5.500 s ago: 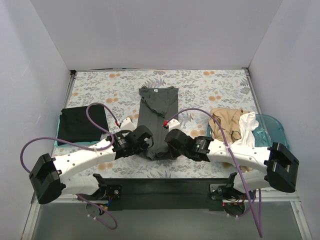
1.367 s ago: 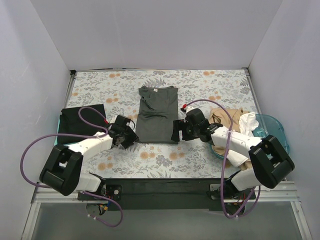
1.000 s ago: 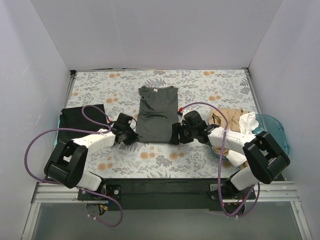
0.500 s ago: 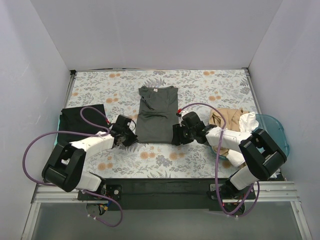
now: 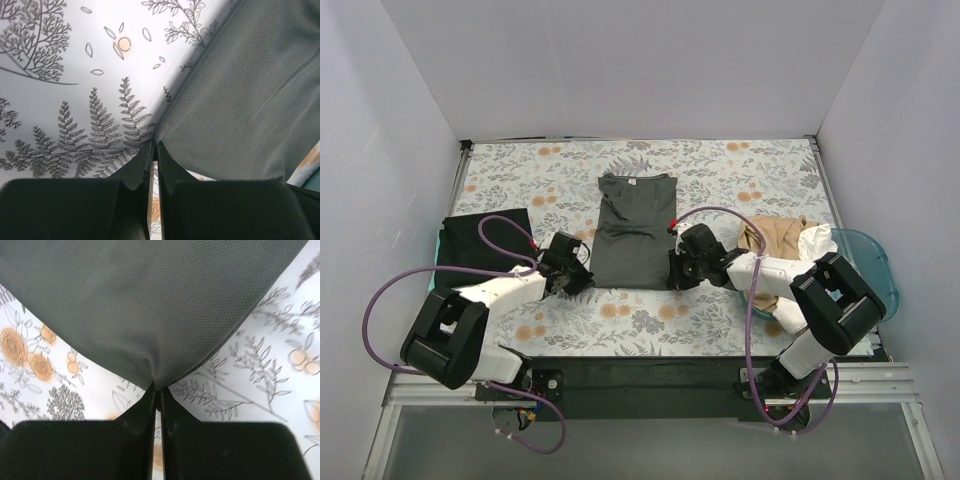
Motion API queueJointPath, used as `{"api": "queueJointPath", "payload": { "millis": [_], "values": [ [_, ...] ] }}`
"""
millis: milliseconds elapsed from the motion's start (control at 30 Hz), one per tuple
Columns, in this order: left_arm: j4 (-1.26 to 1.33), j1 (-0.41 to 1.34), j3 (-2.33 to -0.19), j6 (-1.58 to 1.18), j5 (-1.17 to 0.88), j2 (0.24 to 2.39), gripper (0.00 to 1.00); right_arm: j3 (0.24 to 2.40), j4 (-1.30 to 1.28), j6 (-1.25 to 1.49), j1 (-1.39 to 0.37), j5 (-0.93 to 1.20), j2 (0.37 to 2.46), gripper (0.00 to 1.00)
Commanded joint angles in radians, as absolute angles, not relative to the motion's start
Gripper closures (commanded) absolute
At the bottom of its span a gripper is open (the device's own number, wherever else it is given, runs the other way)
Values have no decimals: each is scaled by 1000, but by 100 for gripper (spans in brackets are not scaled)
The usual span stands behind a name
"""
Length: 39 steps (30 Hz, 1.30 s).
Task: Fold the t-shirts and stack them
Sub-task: Fold the tshirt
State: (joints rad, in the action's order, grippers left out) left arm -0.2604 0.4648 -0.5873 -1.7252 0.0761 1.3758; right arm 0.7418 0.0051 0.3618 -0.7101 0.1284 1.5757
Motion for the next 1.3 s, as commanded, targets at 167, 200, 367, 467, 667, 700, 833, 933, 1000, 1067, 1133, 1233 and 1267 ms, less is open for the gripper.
{"api": "queueJointPath", "payload": {
  "millis": [167, 200, 367, 467, 667, 700, 833, 933, 1000, 1067, 1133, 1233, 1267],
  "values": [
    [-368, 544, -439, -1787, 81, 1181, 100, 595, -25, 429, -810, 149, 1454, 96],
    [-386, 558, -427, -1804, 87, 1157, 100, 575, -25, 439, -827, 146, 1441, 97],
    [-552, 719, -365, -1966, 144, 944, 100, 476, -51, 511, -951, 115, 1320, 98],
    [-648, 776, -354, -2020, 130, 843, 100, 451, -98, 564, -1020, 77, 1246, 98],
    [-770, 827, -365, -2071, 123, 687, 100, 430, -129, 624, -1095, 40, 1132, 99],
    [-772, 827, -370, -2071, 124, 654, 100, 428, -130, 629, -1097, 35, 1124, 99],
    [-778, 828, -400, -2059, 138, 644, 100, 456, -141, 624, -1097, 8, 1095, 99],
    [-778, 828, -451, -2034, 178, 682, 100, 497, -175, 604, -1094, -41, 1071, 99],
    [-779, 828, -511, -2025, 215, 706, 100, 529, -201, 577, -1095, -75, 1065, 99],
    [-773, 828, -566, -2020, 248, 736, 100, 578, -253, 565, -1092, -119, 1069, 99],
    [-769, 828, -601, -2013, 304, 755, 100, 613, -287, 551, -1078, -141, 1077, 99],
    [-753, 828, -679, -1985, 360, 804, 100, 664, -316, 517, -1030, -163, 1089, 99],
    [-762, 828, -702, -1977, 377, 839, 100, 689, -328, 509, -1014, -158, 1091, 99]
  ]
}}
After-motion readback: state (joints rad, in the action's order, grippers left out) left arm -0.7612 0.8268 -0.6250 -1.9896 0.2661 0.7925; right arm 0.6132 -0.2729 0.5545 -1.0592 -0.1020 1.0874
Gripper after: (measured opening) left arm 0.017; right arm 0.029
